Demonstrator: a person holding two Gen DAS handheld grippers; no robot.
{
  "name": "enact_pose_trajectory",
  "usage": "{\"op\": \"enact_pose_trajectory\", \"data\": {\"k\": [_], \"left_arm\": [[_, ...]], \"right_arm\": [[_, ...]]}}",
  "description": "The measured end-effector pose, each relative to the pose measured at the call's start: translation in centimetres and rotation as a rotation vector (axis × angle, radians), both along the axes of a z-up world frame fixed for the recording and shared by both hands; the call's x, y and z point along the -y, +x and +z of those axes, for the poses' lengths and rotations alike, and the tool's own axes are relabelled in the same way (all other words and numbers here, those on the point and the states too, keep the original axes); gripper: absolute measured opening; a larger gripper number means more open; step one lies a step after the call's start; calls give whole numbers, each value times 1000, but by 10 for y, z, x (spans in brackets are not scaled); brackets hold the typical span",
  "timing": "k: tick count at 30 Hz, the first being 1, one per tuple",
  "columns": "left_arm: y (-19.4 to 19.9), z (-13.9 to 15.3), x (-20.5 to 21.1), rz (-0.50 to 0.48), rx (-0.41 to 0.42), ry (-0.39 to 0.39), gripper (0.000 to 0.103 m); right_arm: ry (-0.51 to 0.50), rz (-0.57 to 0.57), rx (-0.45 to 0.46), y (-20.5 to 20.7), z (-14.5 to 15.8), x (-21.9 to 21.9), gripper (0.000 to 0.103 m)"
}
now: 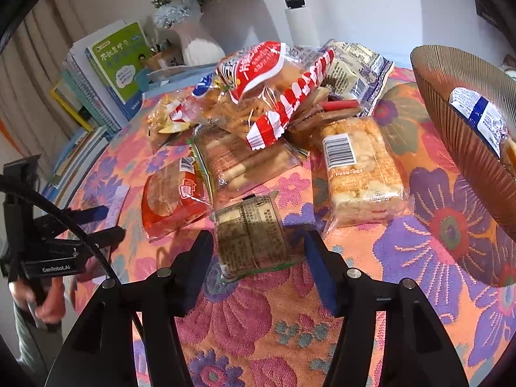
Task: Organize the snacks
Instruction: 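Grasp the white-purple stick sachet with the left gripper while the right grasps the cracker packet, then carry the sachet and cracker packet into the glass bowl and release both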
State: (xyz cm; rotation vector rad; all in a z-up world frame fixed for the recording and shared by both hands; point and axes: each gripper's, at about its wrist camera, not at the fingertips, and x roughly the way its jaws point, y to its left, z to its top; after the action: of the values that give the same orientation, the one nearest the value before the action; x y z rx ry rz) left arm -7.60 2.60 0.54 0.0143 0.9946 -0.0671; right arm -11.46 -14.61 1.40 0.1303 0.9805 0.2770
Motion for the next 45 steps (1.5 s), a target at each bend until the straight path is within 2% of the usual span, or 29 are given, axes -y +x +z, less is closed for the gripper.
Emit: {"op": "enact_pose_trajectory", "data": {"k": [1,3,4,5,6,8,14,19,26,31,35,39,45], "left_arm": [[-3,2,3,2,1,4,41],[-17,6,6,-2,1,-28,23],[-21,5,7,-7,4,-36,19],[-25,5,11,-18,19,-34,19],[-26,5,12,-26,29,-30,19],[-30,6,15,-52,53,-37,19],[-39,26,13,-87,102,-112,19],[-43,54,27,-130,164,-134,19],[-16,109,94,-281,260,-157,19],[20,142,160,-397,292,-189,19],[49,152,212,-472,276,-196,19],[68,147,249,-520,252,-198,19],[89,134,287,-548,196,-211,19]], "right_arm": [[-7,-1,-2,1,0,-1,61],[-38,15,1,1,0,-8,67],[-65,21,1,1,0,-14,67],[-88,23,3,1,-1,-18,63],[-122,27,9,1,-1,-24,51],[-108,53,20,-1,0,-28,43],[-39,49,71,-23,17,-21,43],[-42,28,132,-50,43,-15,43],[-49,-124,286,-78,107,40,43],[-44,-306,368,-85,137,99,43],[-14,-441,360,-78,141,147,43],[-11,-553,334,-64,129,179,43],[5,-582,294,-54,113,195,44]]}}
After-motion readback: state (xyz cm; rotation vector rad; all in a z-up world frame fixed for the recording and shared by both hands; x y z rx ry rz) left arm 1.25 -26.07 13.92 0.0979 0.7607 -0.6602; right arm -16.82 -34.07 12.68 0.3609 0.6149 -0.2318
